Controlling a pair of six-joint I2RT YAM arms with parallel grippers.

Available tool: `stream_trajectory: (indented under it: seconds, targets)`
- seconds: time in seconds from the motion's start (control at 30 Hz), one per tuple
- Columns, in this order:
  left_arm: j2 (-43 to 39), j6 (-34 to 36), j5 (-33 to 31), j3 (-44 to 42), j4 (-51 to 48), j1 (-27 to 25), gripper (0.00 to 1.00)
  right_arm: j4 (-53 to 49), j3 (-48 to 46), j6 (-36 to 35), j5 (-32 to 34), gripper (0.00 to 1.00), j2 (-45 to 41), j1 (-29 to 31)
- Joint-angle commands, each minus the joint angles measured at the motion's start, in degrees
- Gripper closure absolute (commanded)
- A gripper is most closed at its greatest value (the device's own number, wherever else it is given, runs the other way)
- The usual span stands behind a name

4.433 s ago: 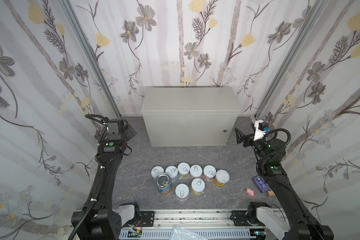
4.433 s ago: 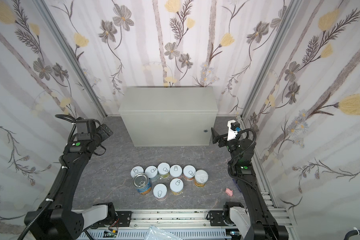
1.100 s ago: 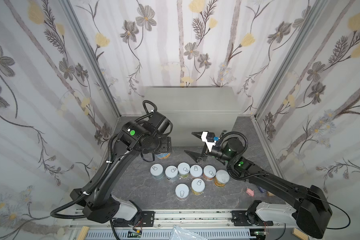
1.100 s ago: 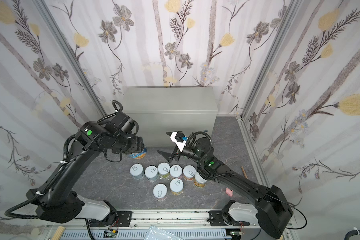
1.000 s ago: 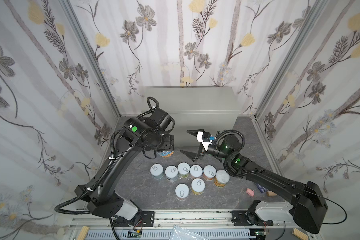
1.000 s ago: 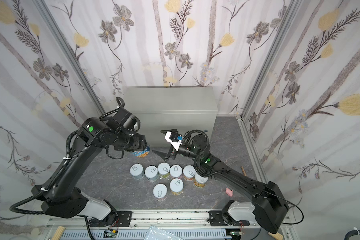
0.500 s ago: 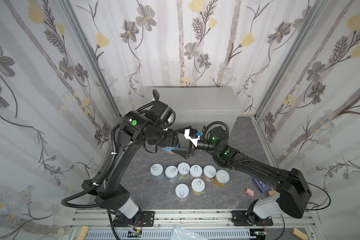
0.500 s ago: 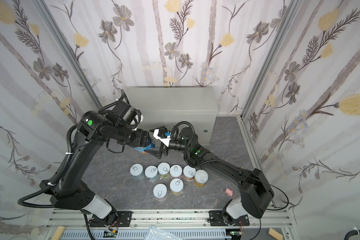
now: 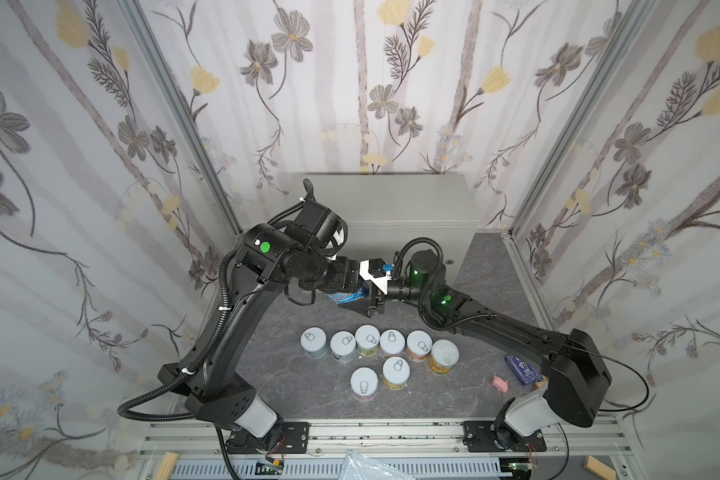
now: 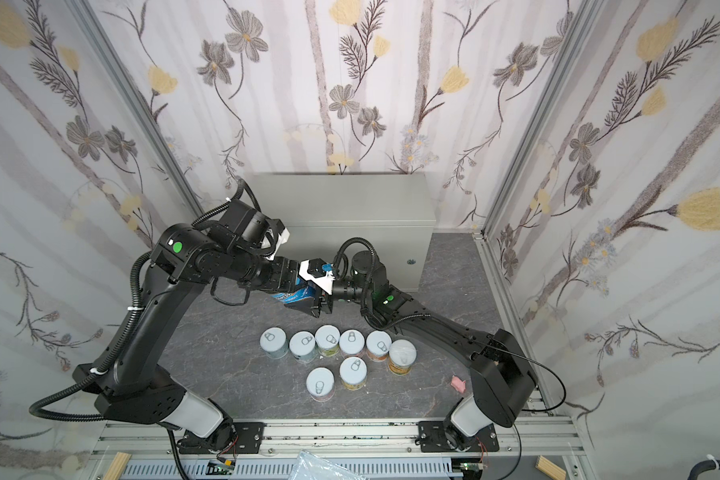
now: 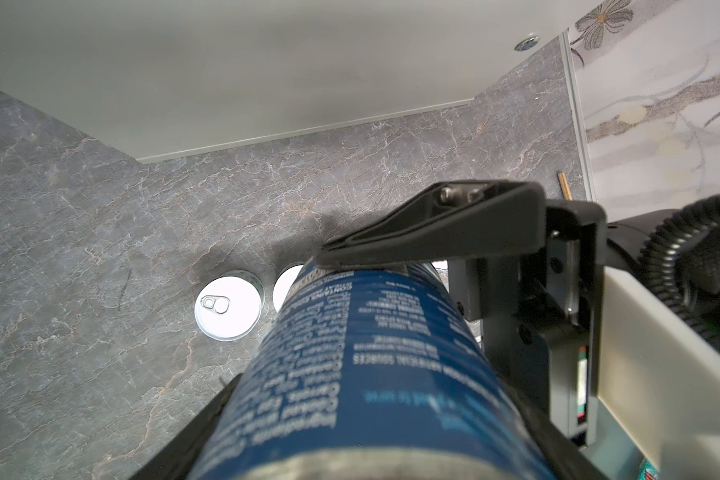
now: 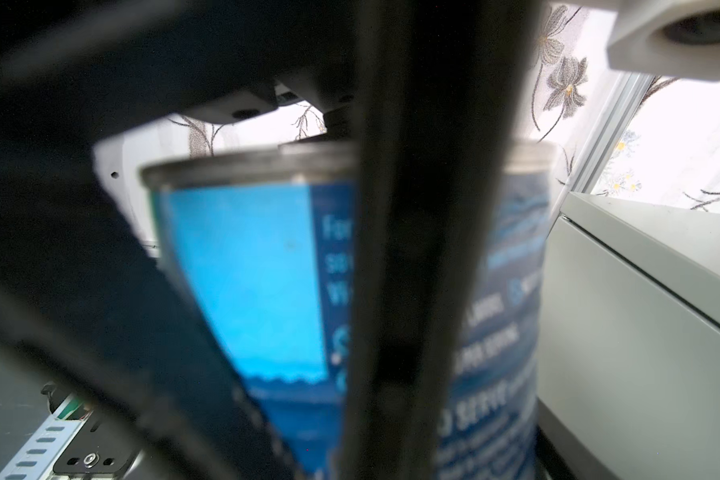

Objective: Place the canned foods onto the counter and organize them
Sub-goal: 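Close the right gripper on the blue can held by the left gripper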

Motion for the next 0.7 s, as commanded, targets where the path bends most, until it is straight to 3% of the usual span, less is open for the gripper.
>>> stream_trajectory:
  seconds: [0.0,0.23,0.27,0.4,0.53,0.67]
  targets:
    - [-0.68,0.89,3.56,-0.39,5.78,0.00,1.00,2.38,0.76,0.90,-1.21,0.36,-0.63,0.12]
    - [-1.41,1.28,7.10,-1.51,8.67,0.01,0.99,3.54,0.58,0.43,0.62,0.62,-1.29,0.21]
    - [-1.43,1.47,7.61,-1.51,9.06,-0.01,0.94,3.91,0.43,0.35,1.22,0.64,-1.46,0.21]
    - [-1.95,2.37,9.77,-1.28,11.88,0.06,0.45,7.03,-1.40,0.47,2.54,0.71,-2.34,0.12]
    - [-3.34,3.02,13.20,-1.77,17.48,0.18,0.30,9.73,-2.81,1.10,3.34,0.80,-2.66,0.04]
    - [-3.63,2.65,15.83,-2.91,21.87,0.57,0.25,14.78,-4.90,3.09,4.01,0.86,-3.01,-0.05]
